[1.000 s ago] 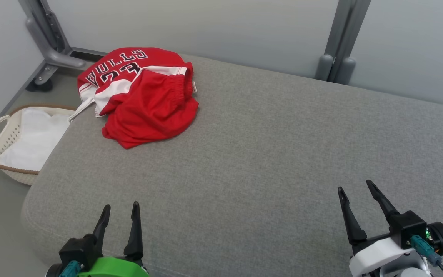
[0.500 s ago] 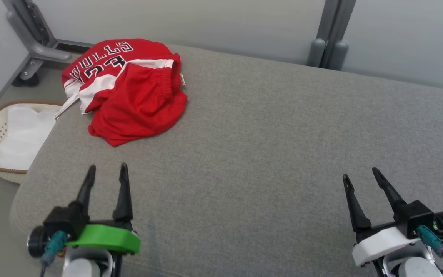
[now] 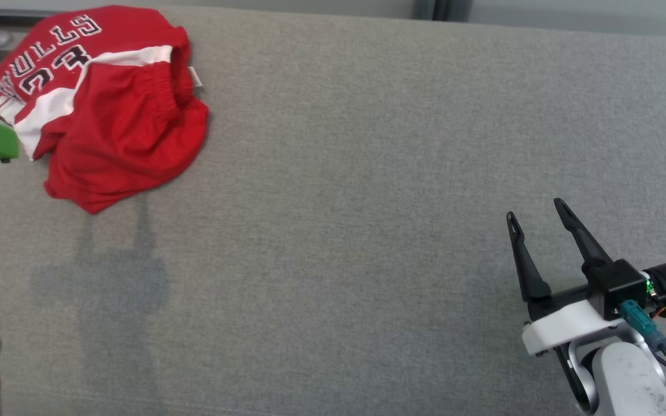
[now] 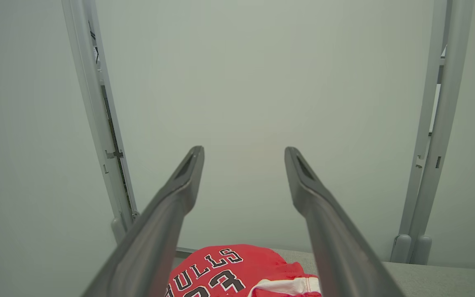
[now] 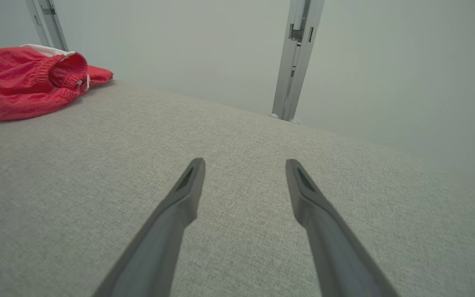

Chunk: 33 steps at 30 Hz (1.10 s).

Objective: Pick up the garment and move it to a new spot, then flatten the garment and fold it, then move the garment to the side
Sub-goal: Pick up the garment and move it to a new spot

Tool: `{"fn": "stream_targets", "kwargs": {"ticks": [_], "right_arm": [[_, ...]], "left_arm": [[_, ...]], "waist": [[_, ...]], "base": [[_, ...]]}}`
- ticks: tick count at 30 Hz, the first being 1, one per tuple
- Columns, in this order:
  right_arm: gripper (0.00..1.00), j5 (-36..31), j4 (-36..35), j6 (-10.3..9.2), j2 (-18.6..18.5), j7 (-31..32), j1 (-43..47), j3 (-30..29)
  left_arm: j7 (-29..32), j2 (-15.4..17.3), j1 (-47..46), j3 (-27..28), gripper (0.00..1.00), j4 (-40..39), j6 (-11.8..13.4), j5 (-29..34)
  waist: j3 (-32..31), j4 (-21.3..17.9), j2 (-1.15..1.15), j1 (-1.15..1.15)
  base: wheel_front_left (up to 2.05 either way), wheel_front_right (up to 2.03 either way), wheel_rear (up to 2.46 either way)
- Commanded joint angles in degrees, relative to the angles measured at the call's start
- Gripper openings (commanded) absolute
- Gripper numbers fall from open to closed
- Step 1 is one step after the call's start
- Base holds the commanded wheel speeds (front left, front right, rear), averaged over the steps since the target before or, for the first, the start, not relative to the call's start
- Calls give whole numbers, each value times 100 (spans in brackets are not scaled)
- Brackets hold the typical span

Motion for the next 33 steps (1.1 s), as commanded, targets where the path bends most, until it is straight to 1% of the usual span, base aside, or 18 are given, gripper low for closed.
{"fn": "stream_targets", "kwargs": {"ticks": [1, 3, 4, 9, 11, 17, 23, 24, 25, 26, 27, 33], "right_arm": [[100, -58, -33, -6, -19, -22, -105, -10], [100, -100, -57, -6, -17, -22, -158, -34], [100, -113, -70, -6, -18, -22, -182, -34], [100, -170, -140, -6, -18, -22, -299, -24], [100, -180, -174, -6, -17, -22, -343, -35], [100, -245, -207, -6, -17, -22, -388, -76], [100, -262, -214, -6, -17, -22, -399, -94], [100, -266, -206, -6, -17, -22, -401, -90], [100, -267, -195, -6, -17, -22, -405, -84], [100, -261, -188, -6, -17, -22, -411, -77], [100, -254, -177, -6, -17, -22, -411, -76], [100, -182, -83, -6, -18, -22, -369, -54]], "left_arm": [[117, 95, -143, 4, 100, 190, -24, -54], [297, 100, -298, 97, 100, 565, -23, -330], [405, 171, -366, 127, 100, 772, -23, -386], [721, 403, -544, -7, 100, 1534, -24, -702], [790, 528, -545, -98, 100, 1732, -25, -803], [937, 724, -450, -433, 100, 2133, -25, -1211], [844, 808, -306, -688, 100, 2383, -25, -1507], [820, 818, -287, -734, 77, 2404, -24, -1544], [797, 834, -267, -795, 36, 2419, -24, -1591], [779, 850, -265, -832, 36, 2433, -24, -1609], [730, 862, -263, -890, 0, 2445, -25, -1630], [433, 937, -182, -1226, 0, 2361, -25, -1715]], "waist": [[554, -461, 0, 0], [719, -545, 0, 0], [816, -590, 0, 0], [1166, -712, 0, 0], [1276, -736, 0, 0], [1469, -726, 0, 0], [1531, -683, 0, 0], [1531, -678, 0, 0], [1526, -673, 0, 0], [1521, -671, 0, 0], [1506, -664, 0, 0], [1296, -647, 0, 0]], "base": [[0, 0, 0], [0, 0, 0], [0, 0, 0], [0, 0, 0], [0, 0, 0], [0, 0, 0], [0, 0, 0], [0, 0, 0], [0, 0, 0], [0, 0, 0], [0, 0, 0], [0, 0, 0]]}}
